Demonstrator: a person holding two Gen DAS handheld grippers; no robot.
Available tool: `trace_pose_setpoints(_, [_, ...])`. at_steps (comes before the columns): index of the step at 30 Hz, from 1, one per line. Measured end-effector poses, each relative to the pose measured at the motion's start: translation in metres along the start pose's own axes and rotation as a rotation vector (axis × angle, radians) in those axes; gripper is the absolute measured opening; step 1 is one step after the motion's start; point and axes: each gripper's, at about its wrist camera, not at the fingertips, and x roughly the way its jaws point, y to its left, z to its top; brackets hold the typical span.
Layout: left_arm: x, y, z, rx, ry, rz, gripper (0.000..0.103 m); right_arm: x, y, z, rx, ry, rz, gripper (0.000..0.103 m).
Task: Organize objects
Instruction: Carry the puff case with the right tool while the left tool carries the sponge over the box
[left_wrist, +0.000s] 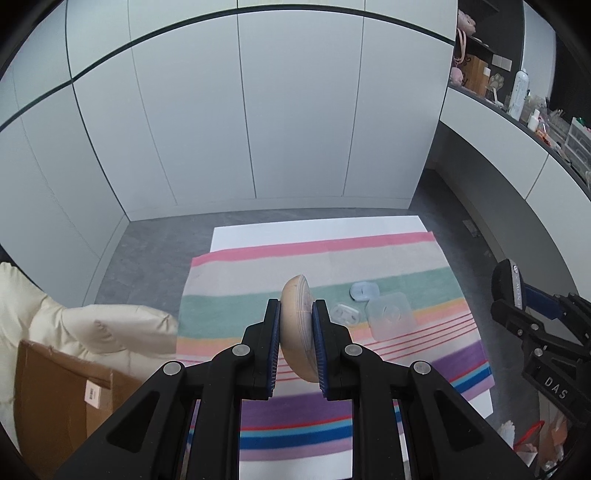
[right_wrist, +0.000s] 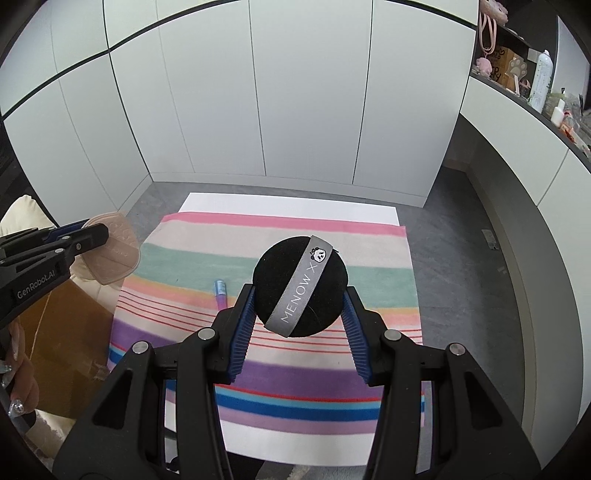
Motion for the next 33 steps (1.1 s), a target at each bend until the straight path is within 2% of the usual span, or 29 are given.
trace_pose_setpoints(6, [-0.021, 0.005, -0.022, 0.008, 0.039, 0.021, 0.018, -0.023, 0.004, -0.011, 0.011, 0.010, -0.011, 0.048])
trace_pose_setpoints(12, [-0.054, 0.009, -0.052, 0.017, 0.042, 0.015, 0.018, -0.047, 0.008, -0.034, 0.017, 0.009, 0.003, 0.048])
trace_pose_setpoints(15, [-0.073, 0.013, -0.068, -0.024, 0.037, -0.033, 0.018, -0.060, 0.011, -0.048, 0.019, 0.013, 0.005, 0.048])
trace_pose_setpoints(18, [-0.088, 0.011, -0.083, -0.001, 0.015, -0.006, 0.018, -0.074, 0.014, -0.062, 0.019, 0.014, 0.004, 0.048])
trace_pose_setpoints(25, [-0.122, 0.005, -0.109, 0.041, -0.023, -0.012, 0.018, -0.097, 0.020, -0.093, 0.006, 0.020, 0.005, 0.048])
trace_pose_setpoints(30, [-0.126, 0.004, -0.120, 0.063, -0.027, 0.002, 0.018, -0.106, 0.023, -0.114, 0.023, 0.040, 0.032, 0.048])
trace_pose_setpoints(33, [-0.123, 0.007, -0.122, 0.046, -0.005, -0.022, 0.018, -0.109, 0.026, -0.124, 0.036, 0.053, 0.052, 0.048])
